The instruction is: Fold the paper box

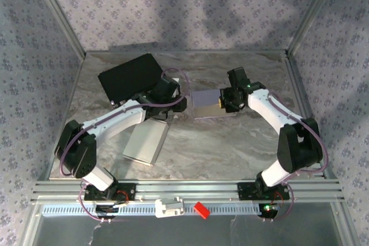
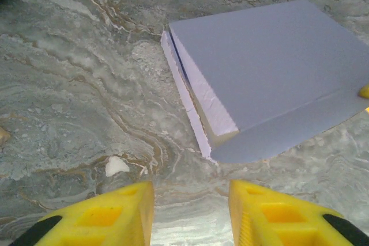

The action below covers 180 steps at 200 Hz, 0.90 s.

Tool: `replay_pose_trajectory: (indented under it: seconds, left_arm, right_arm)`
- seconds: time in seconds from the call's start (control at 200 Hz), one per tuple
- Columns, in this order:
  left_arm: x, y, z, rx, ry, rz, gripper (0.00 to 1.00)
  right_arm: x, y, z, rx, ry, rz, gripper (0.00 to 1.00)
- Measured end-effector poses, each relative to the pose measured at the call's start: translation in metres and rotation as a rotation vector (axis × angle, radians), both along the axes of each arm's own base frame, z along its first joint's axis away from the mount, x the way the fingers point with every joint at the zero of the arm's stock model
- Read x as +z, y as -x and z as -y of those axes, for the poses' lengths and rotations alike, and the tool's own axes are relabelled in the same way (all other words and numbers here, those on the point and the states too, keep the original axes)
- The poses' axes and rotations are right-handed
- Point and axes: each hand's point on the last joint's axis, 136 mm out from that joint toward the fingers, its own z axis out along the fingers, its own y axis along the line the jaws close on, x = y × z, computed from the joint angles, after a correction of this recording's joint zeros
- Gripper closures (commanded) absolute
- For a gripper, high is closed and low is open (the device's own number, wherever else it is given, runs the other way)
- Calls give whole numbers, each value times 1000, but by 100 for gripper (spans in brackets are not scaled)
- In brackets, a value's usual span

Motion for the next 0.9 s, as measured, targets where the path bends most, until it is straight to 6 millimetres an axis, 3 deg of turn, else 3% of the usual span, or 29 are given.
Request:
replay_pose_trajectory:
  seconds: [0.24,0.58,0.9]
  left_arm:
    - [-18,-15,13,15,55,-130,53]
    - [-62,-21,40,31,124,-330,49]
    - [-80,-26,56,32,185,-410,51]
  right_arm:
    - [-19,10,1,40,5,-2,100]
    - [-17,7,-1,61,1,14,100]
    - [-17,7,-1,70,-1,15,100]
